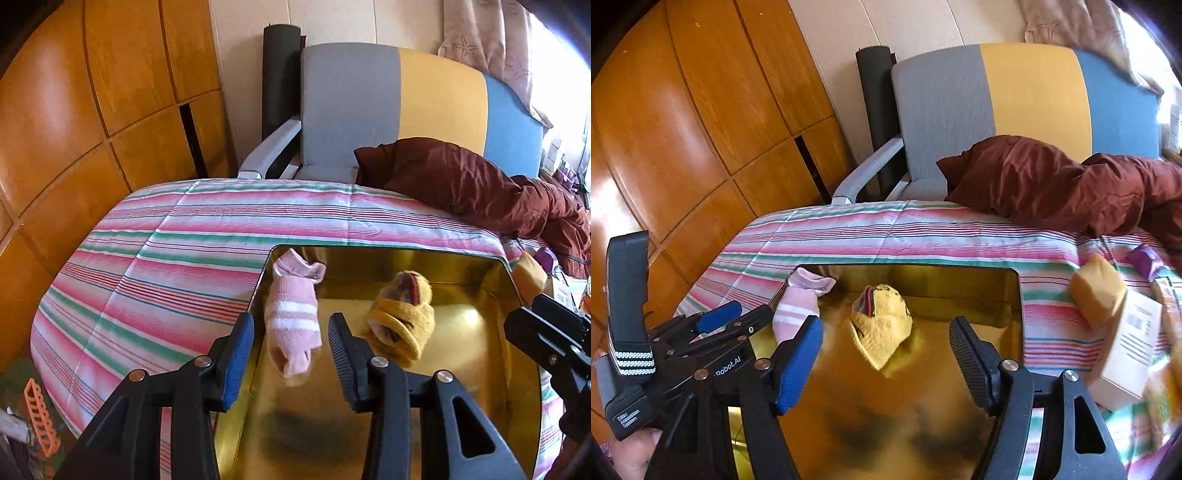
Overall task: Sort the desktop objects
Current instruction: 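Move both tools back from the tray toward the white box and snack bag, then grasp the white box with the left tool while the right tool grasps the rice-cracker bag, then carry the box and bag over the gold tray and release both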
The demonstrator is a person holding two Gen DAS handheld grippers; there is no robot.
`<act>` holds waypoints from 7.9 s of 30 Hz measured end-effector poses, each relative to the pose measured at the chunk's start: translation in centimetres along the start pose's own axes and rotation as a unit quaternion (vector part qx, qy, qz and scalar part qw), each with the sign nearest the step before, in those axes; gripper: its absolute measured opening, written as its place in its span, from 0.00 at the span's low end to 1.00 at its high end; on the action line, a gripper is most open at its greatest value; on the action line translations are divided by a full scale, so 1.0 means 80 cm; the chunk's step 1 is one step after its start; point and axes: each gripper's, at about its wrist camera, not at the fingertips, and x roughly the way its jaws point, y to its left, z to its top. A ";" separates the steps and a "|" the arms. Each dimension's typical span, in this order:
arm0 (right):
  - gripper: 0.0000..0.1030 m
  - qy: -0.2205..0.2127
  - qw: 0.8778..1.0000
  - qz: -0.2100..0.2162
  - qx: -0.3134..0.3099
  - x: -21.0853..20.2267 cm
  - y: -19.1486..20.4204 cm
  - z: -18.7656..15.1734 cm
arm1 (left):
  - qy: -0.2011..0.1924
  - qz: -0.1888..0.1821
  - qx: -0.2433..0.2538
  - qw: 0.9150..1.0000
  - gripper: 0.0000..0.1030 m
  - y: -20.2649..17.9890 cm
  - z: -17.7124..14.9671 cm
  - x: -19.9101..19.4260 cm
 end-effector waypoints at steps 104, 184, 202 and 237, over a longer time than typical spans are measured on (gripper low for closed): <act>0.49 0.003 0.982 -0.176 0.071 -0.126 -0.305 -0.151 | 0.036 -0.112 0.223 0.968 0.48 -0.396 -0.040 -0.011; 0.47 -0.011 0.986 -0.149 0.081 -0.190 -0.207 -0.174 | -0.003 -0.199 0.164 0.966 0.48 -0.290 -0.124 -0.129; 0.47 -0.025 0.998 -0.063 -0.001 -0.150 -0.069 -0.092 | -0.035 -0.139 0.070 0.987 0.48 -0.122 -0.065 -0.140; 0.47 0.092 0.996 0.010 0.005 0.073 0.052 -0.010 | 0.082 -0.047 -0.014 0.995 0.50 0.019 -0.072 -0.012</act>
